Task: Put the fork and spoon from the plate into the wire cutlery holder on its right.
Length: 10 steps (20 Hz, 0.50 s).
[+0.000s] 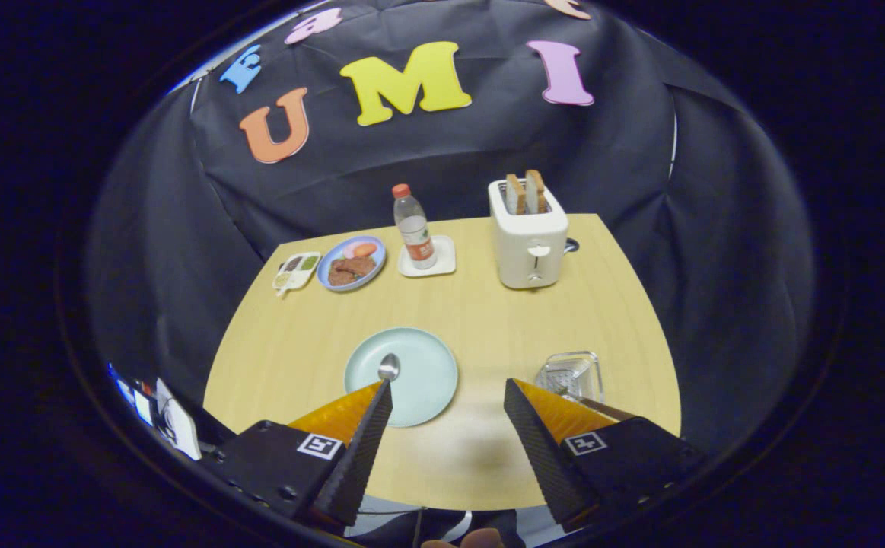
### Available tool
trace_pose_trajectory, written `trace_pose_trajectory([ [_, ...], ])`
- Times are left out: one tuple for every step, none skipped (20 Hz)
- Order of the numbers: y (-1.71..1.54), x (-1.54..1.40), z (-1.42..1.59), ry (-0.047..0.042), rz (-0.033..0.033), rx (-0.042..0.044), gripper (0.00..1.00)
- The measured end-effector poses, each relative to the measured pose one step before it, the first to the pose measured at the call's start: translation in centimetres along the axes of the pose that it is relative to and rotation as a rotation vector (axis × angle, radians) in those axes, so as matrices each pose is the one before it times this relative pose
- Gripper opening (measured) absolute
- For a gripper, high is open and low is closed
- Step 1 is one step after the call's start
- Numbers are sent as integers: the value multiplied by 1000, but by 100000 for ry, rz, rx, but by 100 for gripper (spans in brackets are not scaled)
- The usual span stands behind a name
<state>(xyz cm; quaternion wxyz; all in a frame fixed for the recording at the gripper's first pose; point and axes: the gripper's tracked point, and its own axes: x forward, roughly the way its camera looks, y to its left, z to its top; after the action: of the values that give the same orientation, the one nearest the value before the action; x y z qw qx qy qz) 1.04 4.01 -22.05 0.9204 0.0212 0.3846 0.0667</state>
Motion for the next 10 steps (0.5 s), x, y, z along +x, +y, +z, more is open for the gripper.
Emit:
trace_pose_trajectory([
  [1414, 633, -477, -154, 381, 73, 90],
  [1329, 701, -796, 991, 796, 27, 90],
  [1378, 817, -679, 869, 754, -44, 90],
  [1155, 1153, -597, 733, -58, -946, 90],
  [829, 1003, -491, 214, -384, -1595, 90],
  [831, 907, -535, 588, -439, -1067, 90],
  [938, 1059, -390, 452, 148, -552, 90],
  [639, 1193, -352, 543, -589, -1864, 90],
  [413, 1013, -189, 247, -380, -652, 90],
  [413, 1051, -217, 174, -744, 538, 90],
])
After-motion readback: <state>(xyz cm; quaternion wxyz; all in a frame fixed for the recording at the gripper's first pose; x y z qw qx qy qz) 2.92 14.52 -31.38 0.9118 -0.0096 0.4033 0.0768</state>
